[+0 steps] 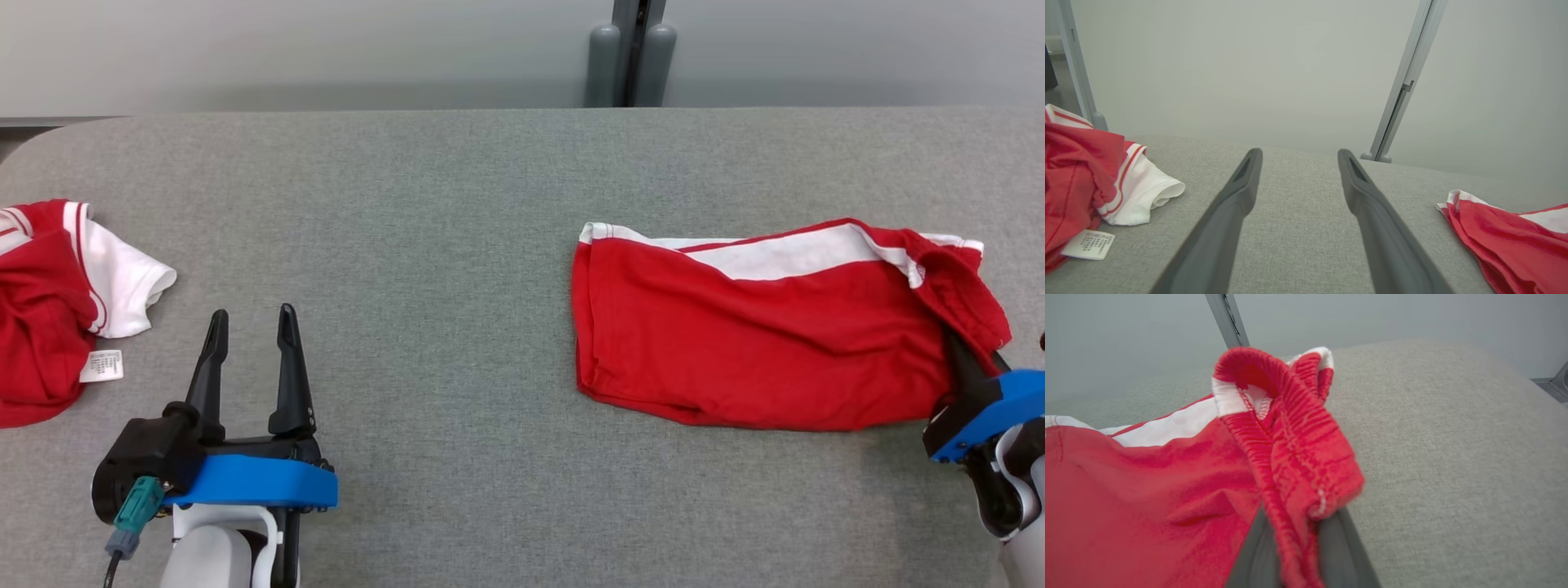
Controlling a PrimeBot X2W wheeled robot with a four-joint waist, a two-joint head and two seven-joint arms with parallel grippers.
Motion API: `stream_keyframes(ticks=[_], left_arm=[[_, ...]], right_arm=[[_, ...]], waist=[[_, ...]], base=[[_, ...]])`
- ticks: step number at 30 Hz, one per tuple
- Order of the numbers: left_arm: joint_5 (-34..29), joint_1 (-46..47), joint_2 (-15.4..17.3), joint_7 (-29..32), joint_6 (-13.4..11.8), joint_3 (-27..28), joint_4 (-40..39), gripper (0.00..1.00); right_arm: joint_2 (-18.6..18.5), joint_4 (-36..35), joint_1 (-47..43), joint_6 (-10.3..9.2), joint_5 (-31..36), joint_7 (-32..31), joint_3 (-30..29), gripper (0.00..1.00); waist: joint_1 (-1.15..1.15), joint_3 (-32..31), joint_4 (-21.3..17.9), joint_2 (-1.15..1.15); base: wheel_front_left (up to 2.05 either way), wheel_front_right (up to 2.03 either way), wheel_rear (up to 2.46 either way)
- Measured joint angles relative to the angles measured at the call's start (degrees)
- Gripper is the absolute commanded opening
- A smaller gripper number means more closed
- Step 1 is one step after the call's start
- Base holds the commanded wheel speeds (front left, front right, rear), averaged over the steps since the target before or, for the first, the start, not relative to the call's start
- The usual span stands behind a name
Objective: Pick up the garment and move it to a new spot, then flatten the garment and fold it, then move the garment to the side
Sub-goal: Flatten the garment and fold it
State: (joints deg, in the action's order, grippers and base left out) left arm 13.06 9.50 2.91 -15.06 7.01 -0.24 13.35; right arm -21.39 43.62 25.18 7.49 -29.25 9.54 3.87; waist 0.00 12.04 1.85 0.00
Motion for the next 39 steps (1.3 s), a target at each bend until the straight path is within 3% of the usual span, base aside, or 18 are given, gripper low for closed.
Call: stream_keyframes(ticks=[6, 18, 26, 36, 37, 38, 39], left_arm=[[0.1, 0.0, 0.0, 0.0, -0.2, -0.1, 0.0, 1.00], [0.6, 1.5, 0.0, 0.0, -0.2, -1.6, 0.4, 1.00], [2.3, 2.7, 0.0, 0.0, -0.5, -4.2, 0.7, 1.00], [3.6, 3.5, 0.0, 0.0, -1.4, -6.1, 0.6, 1.00], [3.6, 3.5, 0.0, 0.0, -1.5, -6.1, 0.6, 1.00], [3.6, 3.5, 0.0, 0.0, -1.6, -6.1, 0.6, 1.00], [3.6, 3.5, 0.0, 0.0, -1.7, -6.0, 0.7, 1.00]], right_arm=[[1.5, -4.2, 1.0, 0.00, -0.1, -2.6, 1.0, 0.00], [11.0, -12.8, 3.7, 0.00, 4.2, -7.0, 4.0, 0.00], [17.1, -13.1, 4.8, 0.00, 9.1, -8.0, 4.3, 0.00], [18.4, -9.2, 4.8, 0.00, 10.0, -5.1, 4.9, 0.02], [18.4, -8.8, 4.8, 0.00, 8.8, -4.8, 5.9, 0.45], [18.4, -8.2, 4.8, 0.00, 8.3, -4.4, 7.0, 1.00], [18.5, -7.7, 4.8, 0.00, 7.8, -3.8, 7.7, 1.00]], waist=[[0.00, 0.4, -1.2, 0.00], [0.00, 1.1, -1.0, 0.00], [0.00, 1.7, 1.4, 0.00], [0.00, 2.6, 4.5, 0.00], [0.00, 2.7, 4.6, 0.00], [0.00, 2.7, 4.6, 0.00], [0.00, 2.7, 4.5, 0.00]], base=[[0.00, 0.00, 0.00], [0.00, 0.00, 0.00], [0.00, 0.00, 0.00], [0.00, 0.00, 0.00], [0.00, 0.00, 0.00], [0.00, 0.00, 0.00], [0.00, 0.00, 0.00]])
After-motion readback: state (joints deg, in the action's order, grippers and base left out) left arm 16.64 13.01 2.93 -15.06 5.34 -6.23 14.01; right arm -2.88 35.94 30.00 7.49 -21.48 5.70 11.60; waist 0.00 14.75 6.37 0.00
